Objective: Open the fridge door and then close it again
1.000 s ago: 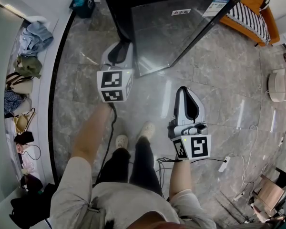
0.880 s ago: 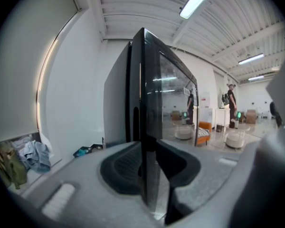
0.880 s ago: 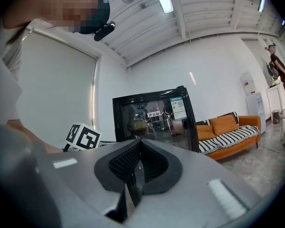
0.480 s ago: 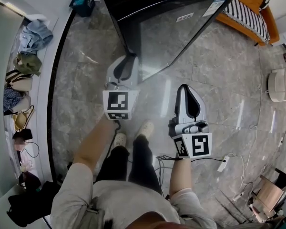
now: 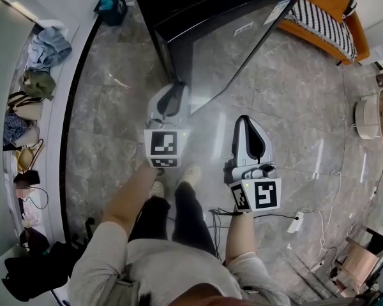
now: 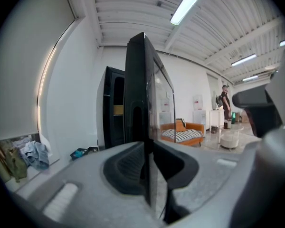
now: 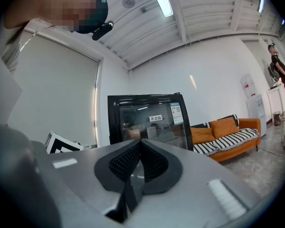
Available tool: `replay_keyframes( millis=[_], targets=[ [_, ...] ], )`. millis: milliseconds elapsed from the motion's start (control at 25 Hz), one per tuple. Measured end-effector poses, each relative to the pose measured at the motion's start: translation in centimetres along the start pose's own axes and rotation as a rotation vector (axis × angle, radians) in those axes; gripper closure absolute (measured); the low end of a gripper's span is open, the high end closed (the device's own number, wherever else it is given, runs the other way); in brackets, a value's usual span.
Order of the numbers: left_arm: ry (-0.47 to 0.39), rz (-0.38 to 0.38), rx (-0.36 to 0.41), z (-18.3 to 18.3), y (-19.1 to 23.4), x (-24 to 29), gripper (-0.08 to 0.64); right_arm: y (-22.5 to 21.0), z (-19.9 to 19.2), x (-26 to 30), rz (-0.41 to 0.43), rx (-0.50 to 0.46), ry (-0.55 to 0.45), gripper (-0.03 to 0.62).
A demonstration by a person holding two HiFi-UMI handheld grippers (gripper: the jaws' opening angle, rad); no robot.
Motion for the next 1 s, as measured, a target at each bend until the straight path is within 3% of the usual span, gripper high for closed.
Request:
replay_keyframes(
  millis=[560,1000],
  targets=[
    [0.027,-0.002,-0.011,0.4,-4.2,-2.5,0.509,2.4,2.1,-7.4,-0.073,-0.032,-0.010,0.591],
    [0.036,-0.013,-0.025,0.8,-6.1,-3.2,0.514,1.9,2.9,-8.8,-0.106,-0.042,-0.026,0.591]
  ],
)
Point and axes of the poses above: the fingertips, and each gripper's own axes: x forward along the fingers, y to its left, z out of its top, the point moved 4 cm from there along -x, backward along the fingers, and after that the axes turned 13 degrees about -y, right-handed, at the moved point
